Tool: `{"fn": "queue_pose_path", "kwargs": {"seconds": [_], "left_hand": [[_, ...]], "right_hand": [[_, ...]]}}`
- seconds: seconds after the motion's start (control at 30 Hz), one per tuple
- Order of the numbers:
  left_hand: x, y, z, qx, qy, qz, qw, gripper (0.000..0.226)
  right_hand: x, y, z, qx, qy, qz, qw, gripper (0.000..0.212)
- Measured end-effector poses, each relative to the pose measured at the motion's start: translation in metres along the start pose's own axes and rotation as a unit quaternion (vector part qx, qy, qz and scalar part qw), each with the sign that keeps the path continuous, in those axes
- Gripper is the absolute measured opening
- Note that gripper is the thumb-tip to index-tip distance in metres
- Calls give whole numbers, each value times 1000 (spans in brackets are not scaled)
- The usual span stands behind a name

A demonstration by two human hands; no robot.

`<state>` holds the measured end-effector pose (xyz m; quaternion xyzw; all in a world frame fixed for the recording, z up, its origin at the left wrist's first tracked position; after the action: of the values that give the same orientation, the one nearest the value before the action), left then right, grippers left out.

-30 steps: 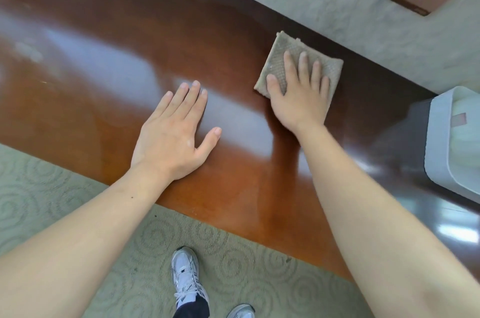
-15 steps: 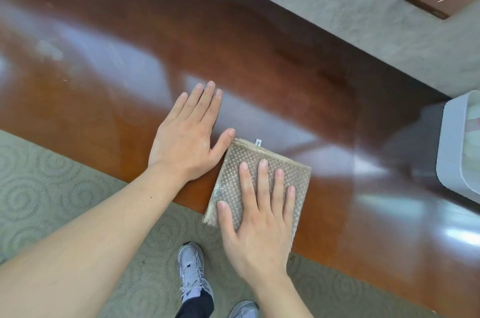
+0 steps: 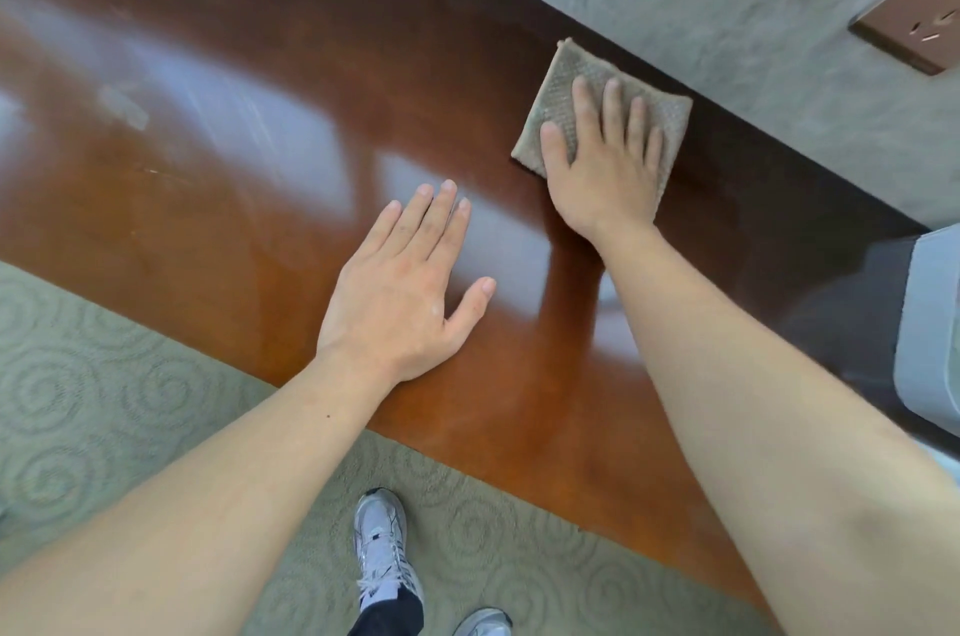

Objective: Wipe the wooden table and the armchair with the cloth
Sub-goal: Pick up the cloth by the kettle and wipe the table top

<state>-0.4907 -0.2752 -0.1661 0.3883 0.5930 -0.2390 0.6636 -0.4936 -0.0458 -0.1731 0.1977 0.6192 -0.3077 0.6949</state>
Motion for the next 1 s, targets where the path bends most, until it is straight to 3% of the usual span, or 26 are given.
{"fn": "queue_pose_path", "kwargs": {"seconds": [0.3, 0.5, 0.6, 0.73, 0.9, 1.0], "left_hand": [[-9, 1, 5, 0, -40, 67, 997, 79], [-17, 3, 10, -5, -21, 113, 993, 81], [-33, 13, 22, 54, 45, 134, 988, 71], [-38, 24, 49, 77, 45, 128, 988, 71], [-32, 44, 101, 44, 69, 185, 979, 71], [-19, 54, 133, 4, 39, 246, 969, 73]], "right_hand": [[20, -17, 149, -29, -10, -9, 999, 68], [33, -37, 230, -82, -21, -31, 996, 71], [37, -36, 248, -123, -46, -41, 990, 83], [40, -33, 270, -184, -61, -8, 981, 98], [34, -20, 291, -214, -73, -81, 971, 63], [28, -20, 296, -259, -73, -77, 960, 56]]}}
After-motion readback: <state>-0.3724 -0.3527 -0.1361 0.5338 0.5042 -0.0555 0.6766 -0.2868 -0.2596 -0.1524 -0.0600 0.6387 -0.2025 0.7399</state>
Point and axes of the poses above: each hand's wrist, its own z-axis away from the middle knuckle, its own x-axis out of the palm, y = z × x, the point moved 9 cm from there along -z, towards the middle knuckle
